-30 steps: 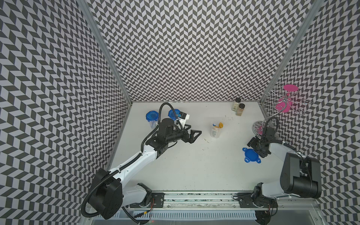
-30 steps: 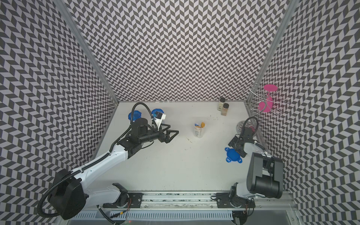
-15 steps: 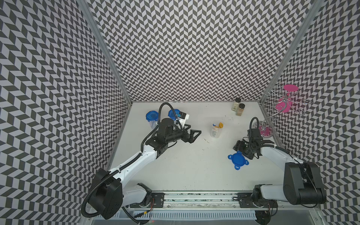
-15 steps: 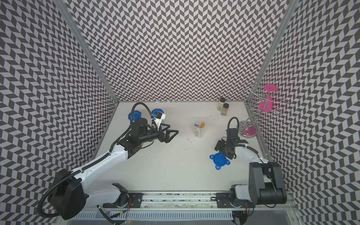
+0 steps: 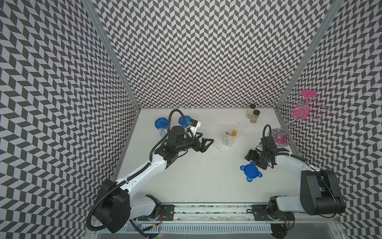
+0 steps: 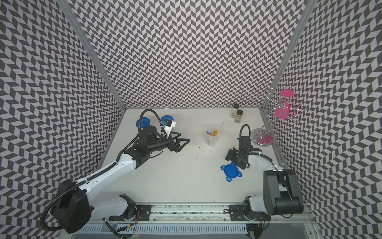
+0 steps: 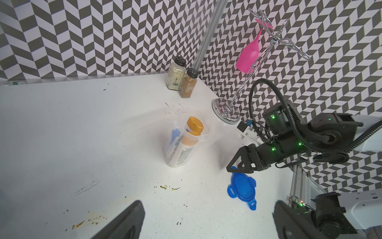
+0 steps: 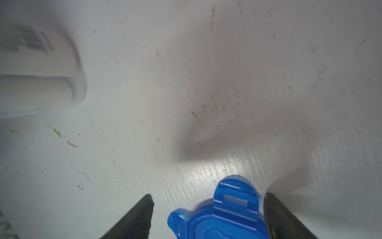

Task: Pack away toiletry kits
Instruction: Move the lid to the center of the board, then pick up the lid from the center of the board.

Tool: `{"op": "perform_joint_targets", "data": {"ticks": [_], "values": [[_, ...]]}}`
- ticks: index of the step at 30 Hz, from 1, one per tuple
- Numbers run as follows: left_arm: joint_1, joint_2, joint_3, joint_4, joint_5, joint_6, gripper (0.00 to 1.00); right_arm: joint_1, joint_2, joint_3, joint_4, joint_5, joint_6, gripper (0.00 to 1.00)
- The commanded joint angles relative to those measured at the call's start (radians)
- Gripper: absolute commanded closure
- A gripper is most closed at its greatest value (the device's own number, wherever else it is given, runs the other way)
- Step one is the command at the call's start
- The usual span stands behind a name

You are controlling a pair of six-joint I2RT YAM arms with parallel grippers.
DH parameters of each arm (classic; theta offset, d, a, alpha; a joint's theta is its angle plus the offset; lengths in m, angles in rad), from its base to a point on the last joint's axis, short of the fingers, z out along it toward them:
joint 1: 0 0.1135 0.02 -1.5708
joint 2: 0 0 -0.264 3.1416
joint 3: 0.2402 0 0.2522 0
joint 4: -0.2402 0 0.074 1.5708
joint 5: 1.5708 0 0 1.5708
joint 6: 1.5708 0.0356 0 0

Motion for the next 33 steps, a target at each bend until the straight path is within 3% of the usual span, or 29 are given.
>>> {"op": "perform_joint_targets", "data": {"ticks": [1,11,17,22,23,33], "values": [[0.005,-0.008,-0.01,0.038,0.019,-0.01,0.0,0.014,0.002,-0.004,-0.018,0.001,-0.019,0.18],[0.004,-0.004,-0.017,0.049,0.019,-0.015,0.0,0.102,-0.137,-0.072,-0.135,-0.077,0.016,0.18],[0.0,0.001,-0.024,0.051,0.025,-0.018,0.0,0.194,-0.178,-0.069,-0.201,-0.034,0.004,0.17],[0.0,0.016,-0.021,0.066,0.033,-0.028,0.0,0.26,-0.16,-0.074,-0.191,0.008,0.016,0.14],[0.0,0.017,-0.022,0.065,0.033,-0.03,0.0,0.271,-0.148,-0.069,-0.191,0.017,0.015,0.01],[-0.005,0.005,-0.029,0.058,0.019,-0.027,0.0,0.39,-0.045,-0.005,-0.189,0.115,0.016,0.0]]}}
